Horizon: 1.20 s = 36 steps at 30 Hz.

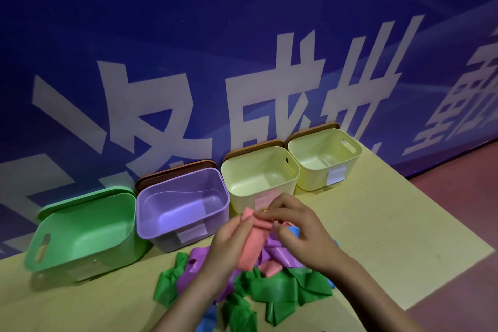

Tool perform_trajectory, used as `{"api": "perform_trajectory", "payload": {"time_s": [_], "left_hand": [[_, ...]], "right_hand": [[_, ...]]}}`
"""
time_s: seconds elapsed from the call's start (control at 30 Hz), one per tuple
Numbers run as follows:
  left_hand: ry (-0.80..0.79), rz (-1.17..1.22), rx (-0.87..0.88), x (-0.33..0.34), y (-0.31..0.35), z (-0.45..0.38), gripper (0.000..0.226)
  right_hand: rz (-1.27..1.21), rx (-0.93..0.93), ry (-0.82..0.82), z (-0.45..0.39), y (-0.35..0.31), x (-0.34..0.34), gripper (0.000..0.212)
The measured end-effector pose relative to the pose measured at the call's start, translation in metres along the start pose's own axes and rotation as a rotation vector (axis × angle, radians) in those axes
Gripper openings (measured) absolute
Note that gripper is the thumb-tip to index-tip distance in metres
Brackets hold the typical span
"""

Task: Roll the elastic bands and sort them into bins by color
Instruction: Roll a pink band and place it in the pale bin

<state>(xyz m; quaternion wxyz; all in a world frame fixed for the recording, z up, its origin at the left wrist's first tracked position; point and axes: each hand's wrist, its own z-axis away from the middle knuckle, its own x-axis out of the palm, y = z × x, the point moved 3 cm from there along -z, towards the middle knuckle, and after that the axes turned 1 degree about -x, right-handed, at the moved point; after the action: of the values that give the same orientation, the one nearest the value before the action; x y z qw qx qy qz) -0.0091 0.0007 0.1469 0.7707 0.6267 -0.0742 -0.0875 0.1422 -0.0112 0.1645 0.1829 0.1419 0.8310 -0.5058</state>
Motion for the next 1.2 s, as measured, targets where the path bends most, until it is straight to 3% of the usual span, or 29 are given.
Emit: {"api": "perform_trajectory", "payload": {"time_s": [0.1, 0.2, 0.3, 0.4, 0.57, 0.77, 0.97, 1.07, 1.13, 1.2], "left_hand": [[-0.010, -0.018, 0.014, 0.002, 0.004, -0.001, 0.025], [0.006, -0.089, 0.041, 0.000, 0.009, -0.003, 0.021], [-0.016, -0.287, 0.147, -0.003, 0.008, -0.004, 0.020], [-0.050, -0.413, 0.219, -0.008, 0.004, -0.005, 0.009], [-0.037, -0.503, 0.224, -0.011, -0.004, -0.011, 0.022], [0.010, -0.312, 0.177, -0.008, -0.015, -0.009, 0.022], [-0.003, -0.081, 0.005, -0.001, -0.017, -0.013, 0.024], [0.054, -0.123, -0.119, -0.006, -0.025, -0.016, 0.039], [0.031, -0.105, -0.133, -0.008, -0.026, -0.016, 0.043], [-0.017, -0.036, -0.104, -0.006, -0.023, -0.015, 0.034]], "right_hand": [[-0.162, 0.204, 0.081, 0.003, 0.011, 0.003, 0.030], [-0.203, 0.379, 0.018, 0.006, 0.019, 0.015, 0.042], [-0.206, 0.389, 0.019, 0.008, 0.019, 0.020, 0.042], [-0.235, 0.370, 0.025, 0.009, 0.019, 0.020, 0.030], [-0.205, 0.361, 0.048, 0.012, 0.022, 0.026, 0.031], [0.201, 0.106, 0.105, 0.013, 0.014, 0.027, 0.018], [0.206, 0.124, 0.159, 0.009, 0.024, 0.028, 0.027], [0.225, 0.110, 0.099, 0.005, 0.027, 0.028, 0.028], [0.230, 0.095, 0.078, 0.004, 0.027, 0.028, 0.028], [0.231, 0.088, 0.070, 0.003, 0.026, 0.027, 0.027]]}}
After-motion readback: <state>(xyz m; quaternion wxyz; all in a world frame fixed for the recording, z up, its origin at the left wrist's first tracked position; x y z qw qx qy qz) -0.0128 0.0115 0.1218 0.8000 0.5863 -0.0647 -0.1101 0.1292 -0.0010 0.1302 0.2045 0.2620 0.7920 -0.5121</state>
